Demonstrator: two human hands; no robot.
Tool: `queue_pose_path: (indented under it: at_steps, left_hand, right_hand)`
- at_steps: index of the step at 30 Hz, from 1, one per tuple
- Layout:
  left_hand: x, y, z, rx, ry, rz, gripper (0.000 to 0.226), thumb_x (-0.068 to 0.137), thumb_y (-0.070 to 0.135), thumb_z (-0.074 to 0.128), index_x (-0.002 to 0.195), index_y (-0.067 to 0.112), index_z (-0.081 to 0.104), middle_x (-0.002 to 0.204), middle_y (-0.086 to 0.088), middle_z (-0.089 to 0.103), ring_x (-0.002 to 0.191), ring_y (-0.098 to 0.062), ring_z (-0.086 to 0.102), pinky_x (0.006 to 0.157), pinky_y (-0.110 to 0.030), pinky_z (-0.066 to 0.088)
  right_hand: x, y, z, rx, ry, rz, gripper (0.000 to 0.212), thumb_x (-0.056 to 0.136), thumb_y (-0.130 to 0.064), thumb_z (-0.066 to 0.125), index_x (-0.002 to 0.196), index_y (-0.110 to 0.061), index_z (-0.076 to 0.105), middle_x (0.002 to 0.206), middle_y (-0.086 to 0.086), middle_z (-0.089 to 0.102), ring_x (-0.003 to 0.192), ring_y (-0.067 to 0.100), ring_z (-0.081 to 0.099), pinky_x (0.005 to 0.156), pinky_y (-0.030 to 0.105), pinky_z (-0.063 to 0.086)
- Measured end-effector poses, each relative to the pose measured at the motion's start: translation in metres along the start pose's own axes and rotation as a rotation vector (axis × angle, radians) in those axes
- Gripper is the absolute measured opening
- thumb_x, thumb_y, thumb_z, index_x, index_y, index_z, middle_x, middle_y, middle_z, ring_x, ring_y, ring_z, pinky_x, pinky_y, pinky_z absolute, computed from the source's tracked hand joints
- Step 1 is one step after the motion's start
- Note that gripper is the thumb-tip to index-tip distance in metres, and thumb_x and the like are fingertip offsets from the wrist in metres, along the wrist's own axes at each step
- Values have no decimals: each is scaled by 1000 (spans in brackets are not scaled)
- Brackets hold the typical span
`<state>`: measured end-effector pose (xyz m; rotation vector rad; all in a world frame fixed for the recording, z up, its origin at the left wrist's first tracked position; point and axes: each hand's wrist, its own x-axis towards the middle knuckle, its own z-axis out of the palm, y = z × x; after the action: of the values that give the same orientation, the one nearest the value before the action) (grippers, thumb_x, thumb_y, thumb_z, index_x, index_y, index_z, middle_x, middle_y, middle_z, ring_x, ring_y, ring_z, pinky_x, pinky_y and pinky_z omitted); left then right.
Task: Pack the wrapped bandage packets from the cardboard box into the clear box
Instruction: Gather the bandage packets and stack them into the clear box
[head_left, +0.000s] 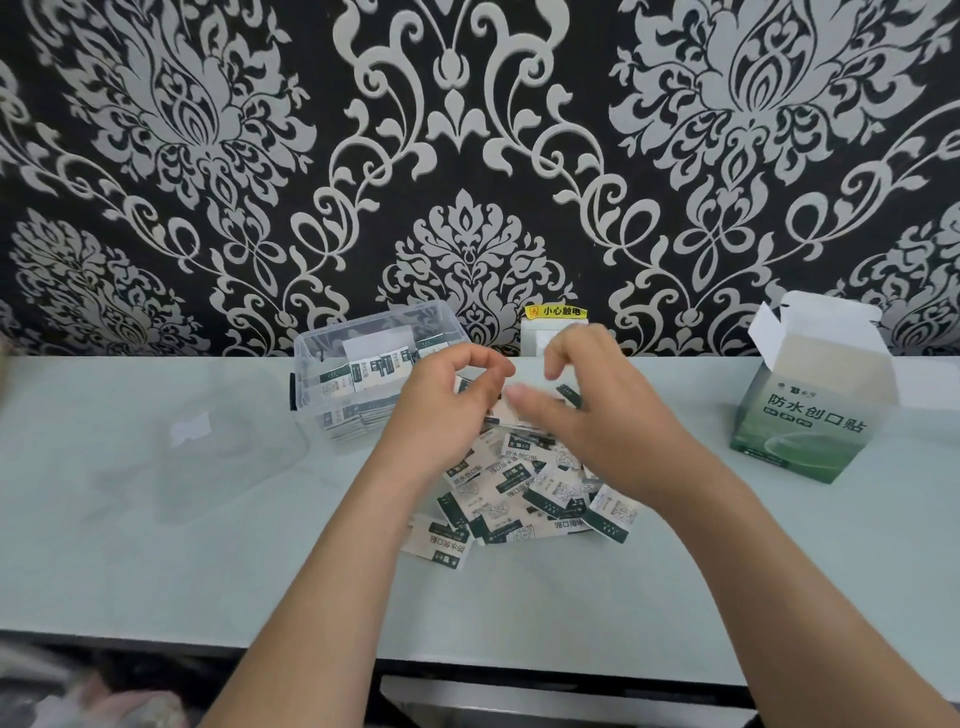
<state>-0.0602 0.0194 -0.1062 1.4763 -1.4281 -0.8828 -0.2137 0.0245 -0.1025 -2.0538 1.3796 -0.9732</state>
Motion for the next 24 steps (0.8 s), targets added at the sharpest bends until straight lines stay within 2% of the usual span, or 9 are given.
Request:
queue_pose_path:
  at_steps: [2,4,6,8,11,14,17,21,24]
  left_hand:
    - [0,0,-4,20,-19,-11,17,95,24,58,86,35,68,103,9,66,90,-13,62,90,-46,53]
    - [-1,-2,-6,42,-62,-28,18,94,18,57,90,32,67,105,1,69,81,-16,63,83,-42,56]
    - [-3,-2,-6,-28,-89,-60,19,95,11,53,94,25,66,96,-5,70,63,-11,58,60,-26,52]
    - [-6,2,-7,-158,-77,-135,21,97,9,49,95,21,66,79,-1,63,42,-3,47,40,-14,36]
    - [-8,3,-6,-282,-62,-218,27,100,12,43,94,20,68,58,4,51,37,-4,37,37,-15,27]
    - [-12,5,-8,-351,-92,-155,25,101,23,44,99,22,69,60,4,50,52,-10,43,46,-20,31]
    - [-15,5,-11,-173,-147,62,28,92,39,58,120,37,58,105,13,59,96,-3,56,77,-23,46]
    - [-23,-3,3,295,-280,263,96,70,43,81,143,51,20,146,24,18,135,3,18,99,-10,34]
    - [-23,-10,11,334,-239,333,97,68,43,81,142,52,19,145,29,10,141,-5,12,106,-36,42]
  right_hand:
    - [-2,-5,0,-92,-154,-70,38,76,-57,65,83,-25,46,96,-15,53,82,3,48,75,30,39]
    - [-2,-8,7,-164,-255,-78,37,77,-46,73,75,-23,45,77,-9,55,62,4,43,64,28,34]
    - [-1,-9,13,-170,-241,-115,39,79,-39,75,70,-23,41,61,-6,46,53,10,36,53,27,29]
    - [2,-9,15,-159,-207,-137,37,79,-38,74,69,-22,42,57,-6,43,53,12,36,51,27,28]
    - [4,-7,17,-10,-199,-66,33,79,-32,74,67,-20,46,52,-6,45,49,11,38,51,23,31]
    - [6,-4,16,350,-175,127,30,83,-23,73,68,-13,49,58,6,62,55,21,62,50,22,41]
    - [11,-2,11,659,-163,341,20,91,-20,66,79,-8,54,68,8,68,60,21,65,57,26,48]
    - [10,-4,8,856,-238,486,14,92,-19,62,85,-9,56,69,9,65,58,19,60,51,26,48]
    - [9,-7,10,853,-289,492,9,91,-14,60,94,-6,57,64,7,62,54,17,60,44,23,45]
